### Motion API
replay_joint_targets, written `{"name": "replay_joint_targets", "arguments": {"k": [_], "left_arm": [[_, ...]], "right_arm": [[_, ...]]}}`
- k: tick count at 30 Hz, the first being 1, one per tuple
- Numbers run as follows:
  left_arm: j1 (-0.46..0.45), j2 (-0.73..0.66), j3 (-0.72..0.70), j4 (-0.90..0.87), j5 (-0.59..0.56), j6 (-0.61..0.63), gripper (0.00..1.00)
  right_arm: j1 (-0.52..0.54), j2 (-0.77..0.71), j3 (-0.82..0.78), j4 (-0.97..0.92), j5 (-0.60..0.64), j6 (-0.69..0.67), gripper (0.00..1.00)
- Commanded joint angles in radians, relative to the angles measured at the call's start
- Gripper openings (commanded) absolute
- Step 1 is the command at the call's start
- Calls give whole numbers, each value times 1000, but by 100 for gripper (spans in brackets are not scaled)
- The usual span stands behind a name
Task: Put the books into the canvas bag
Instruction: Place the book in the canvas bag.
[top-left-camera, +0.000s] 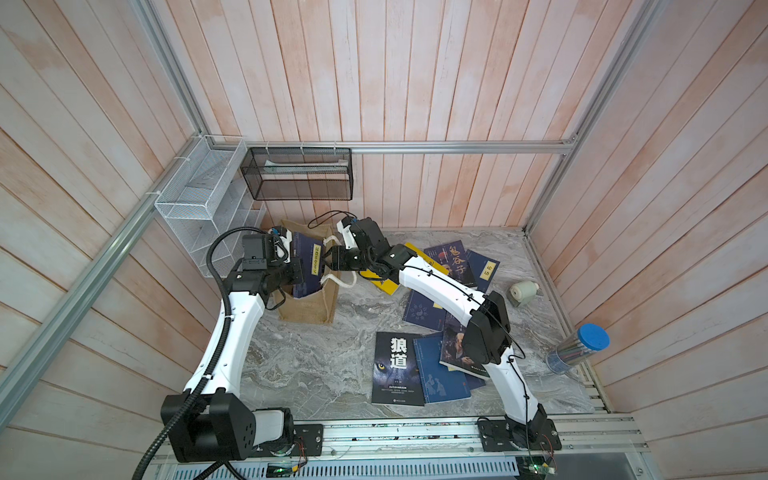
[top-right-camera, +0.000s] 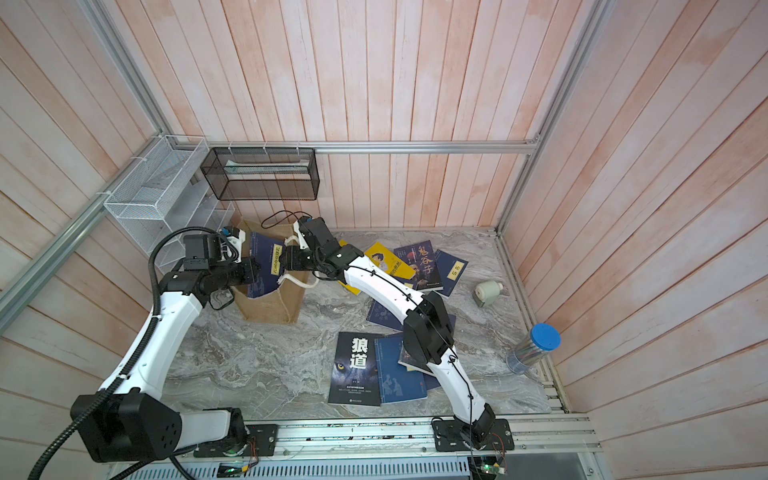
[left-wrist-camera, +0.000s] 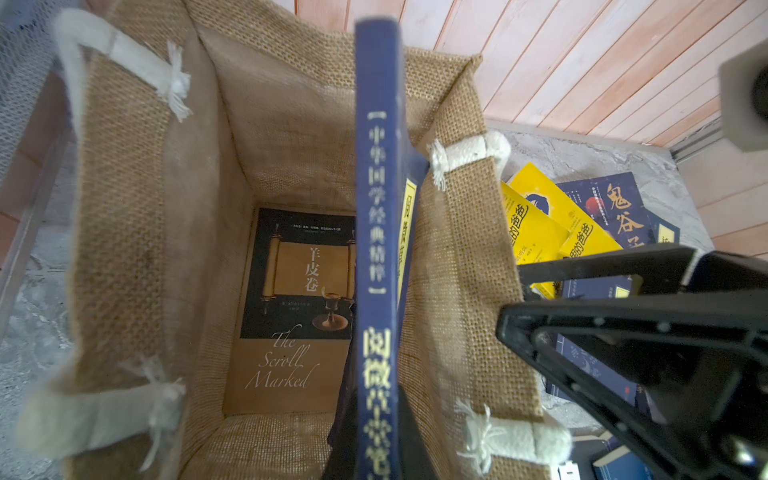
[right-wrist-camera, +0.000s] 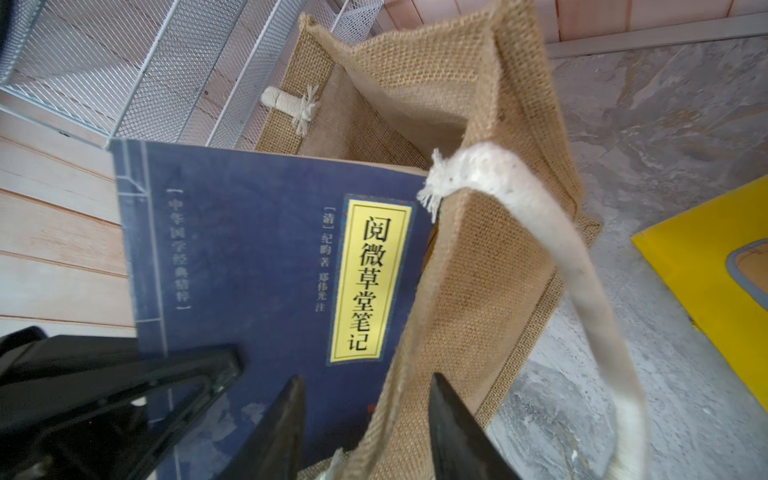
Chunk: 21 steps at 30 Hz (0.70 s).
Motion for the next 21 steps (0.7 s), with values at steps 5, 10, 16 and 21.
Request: {"name": "replay_joint_targets", "arguments": {"k": [5, 10, 16, 21], "left_arm": [[-12, 120, 120, -113, 51, -2, 0], [-12, 199, 183, -123, 52, -7, 0], [-18, 319, 288, -142, 134, -6, 0], [-25, 419, 343, -156, 191, 15, 0]], "right_arm": [[-8, 39, 35, 7, -29, -25, 7], [-25, 40, 45, 33, -67, -41, 0], [-27, 50, 48, 57, -102, -48, 0], [-32, 70, 74, 56, -112, -48, 0]]}}
